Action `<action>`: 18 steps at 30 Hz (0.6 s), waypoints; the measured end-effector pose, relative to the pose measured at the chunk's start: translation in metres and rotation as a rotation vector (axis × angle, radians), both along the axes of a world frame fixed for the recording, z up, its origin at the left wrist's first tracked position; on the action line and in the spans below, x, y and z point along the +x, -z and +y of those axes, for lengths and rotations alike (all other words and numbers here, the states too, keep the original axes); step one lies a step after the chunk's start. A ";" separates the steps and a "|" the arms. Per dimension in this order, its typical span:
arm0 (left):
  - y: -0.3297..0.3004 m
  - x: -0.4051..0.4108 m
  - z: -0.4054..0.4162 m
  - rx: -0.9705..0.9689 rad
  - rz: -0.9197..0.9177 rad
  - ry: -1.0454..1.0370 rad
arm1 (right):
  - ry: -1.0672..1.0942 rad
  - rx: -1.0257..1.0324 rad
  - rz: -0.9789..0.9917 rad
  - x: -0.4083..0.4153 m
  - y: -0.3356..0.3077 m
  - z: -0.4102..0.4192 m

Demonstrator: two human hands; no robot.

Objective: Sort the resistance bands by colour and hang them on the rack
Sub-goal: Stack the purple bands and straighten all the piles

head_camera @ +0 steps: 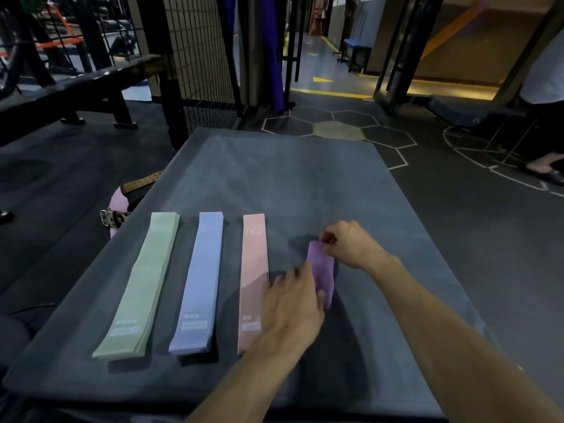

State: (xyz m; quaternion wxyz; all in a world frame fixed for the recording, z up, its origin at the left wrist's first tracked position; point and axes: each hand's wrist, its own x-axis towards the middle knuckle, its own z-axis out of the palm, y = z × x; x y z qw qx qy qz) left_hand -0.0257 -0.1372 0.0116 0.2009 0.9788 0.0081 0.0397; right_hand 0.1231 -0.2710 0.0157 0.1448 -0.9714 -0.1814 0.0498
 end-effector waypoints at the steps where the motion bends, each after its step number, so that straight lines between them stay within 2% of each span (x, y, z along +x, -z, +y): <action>1: 0.000 0.001 0.002 -0.023 0.012 0.000 | 0.018 0.010 -0.010 0.001 0.001 0.000; 10: 0.003 0.006 0.011 -0.183 0.092 -0.030 | 0.079 0.060 -0.025 0.012 -0.003 0.001; 18: 0.002 0.008 0.008 -0.214 0.150 -0.067 | 0.056 0.002 0.025 0.018 -0.007 0.009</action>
